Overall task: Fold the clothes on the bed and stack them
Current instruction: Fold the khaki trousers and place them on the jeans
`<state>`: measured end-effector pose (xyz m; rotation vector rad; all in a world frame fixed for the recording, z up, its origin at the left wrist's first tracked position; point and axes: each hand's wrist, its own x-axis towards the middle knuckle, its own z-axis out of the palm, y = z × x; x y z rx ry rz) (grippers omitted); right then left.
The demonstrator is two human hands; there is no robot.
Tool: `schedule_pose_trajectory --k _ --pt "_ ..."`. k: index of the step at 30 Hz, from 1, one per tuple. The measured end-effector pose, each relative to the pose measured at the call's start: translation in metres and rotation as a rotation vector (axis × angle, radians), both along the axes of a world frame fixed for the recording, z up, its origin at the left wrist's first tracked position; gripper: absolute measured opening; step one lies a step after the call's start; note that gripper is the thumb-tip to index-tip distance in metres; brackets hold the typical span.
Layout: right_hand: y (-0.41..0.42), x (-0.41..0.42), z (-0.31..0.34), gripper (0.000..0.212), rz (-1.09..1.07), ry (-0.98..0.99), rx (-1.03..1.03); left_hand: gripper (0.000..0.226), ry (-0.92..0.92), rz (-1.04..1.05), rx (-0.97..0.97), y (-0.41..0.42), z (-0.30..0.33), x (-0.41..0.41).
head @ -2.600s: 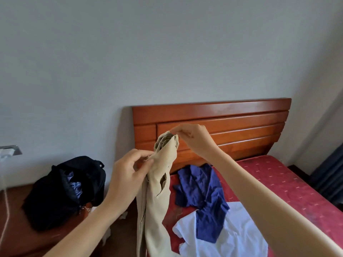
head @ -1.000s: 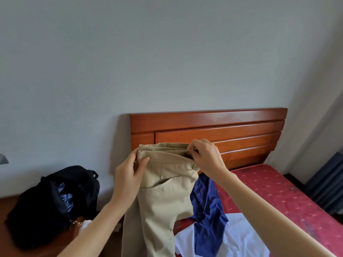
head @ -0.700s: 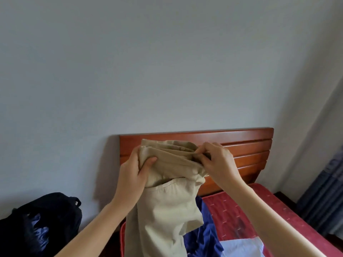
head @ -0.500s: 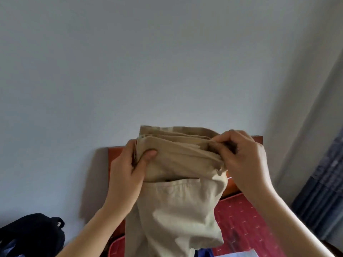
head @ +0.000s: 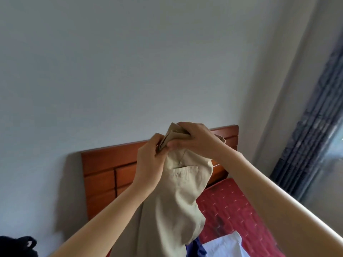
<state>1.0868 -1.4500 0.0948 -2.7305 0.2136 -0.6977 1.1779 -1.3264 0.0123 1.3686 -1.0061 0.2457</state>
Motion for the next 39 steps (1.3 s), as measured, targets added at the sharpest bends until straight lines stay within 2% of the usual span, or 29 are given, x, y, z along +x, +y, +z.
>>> schedule_pose_trajectory --k 4,7,10,14,17,19,22,25,27,30,35,39 --pt "-0.019 0.001 -0.008 0.035 0.035 -0.068 0.069 0.026 0.068 -0.053 0.009 -0.009 0.002 0.010" --pt "-0.025 0.001 -0.021 0.032 -0.003 -0.116 0.106 0.010 0.058 -0.086 0.032 -0.011 -0.008 0.008" --pt "-0.032 0.000 -0.018 0.030 -0.093 -0.202 0.098 0.027 0.043 -0.068 0.022 -0.004 -0.034 0.012" --pt "-0.046 0.000 0.013 0.033 -0.164 -0.330 0.115 0.029 -0.078 0.027 0.124 0.005 -0.087 0.017" --pt "-0.051 0.005 0.039 0.037 -0.207 -0.377 0.084 0.033 0.064 0.008 0.249 -0.008 -0.107 0.022" --pt "-0.053 0.007 0.055 0.041 -0.231 -0.394 0.062 0.037 0.086 0.052 0.280 -0.018 -0.114 0.028" --pt "-0.056 0.005 0.078 0.043 -0.245 -0.438 0.043 0.037 0.083 0.065 0.345 -0.031 -0.116 0.039" --pt "-0.054 0.003 0.096 0.042 -0.227 -0.474 0.035 0.032 0.089 -0.022 0.423 -0.048 -0.102 0.042" --pt "-0.052 0.001 0.104 0.040 -0.230 -0.481 0.011 0.027 0.130 -0.075 0.392 -0.056 -0.092 0.038" --pt "-0.056 -0.006 0.109 0.041 -0.275 -0.472 -0.025 0.003 0.174 -0.080 0.280 -0.055 -0.087 0.030" --pt "-0.072 -0.033 0.108 0.041 -0.312 -0.573 0.091 0.013 0.047 0.017 0.164 -0.033 -0.085 0.047" --pt "-0.064 -0.057 0.093 0.043 -0.382 -0.549 0.120 0.021 0.203 -0.152 0.357 -0.026 -0.089 0.052"
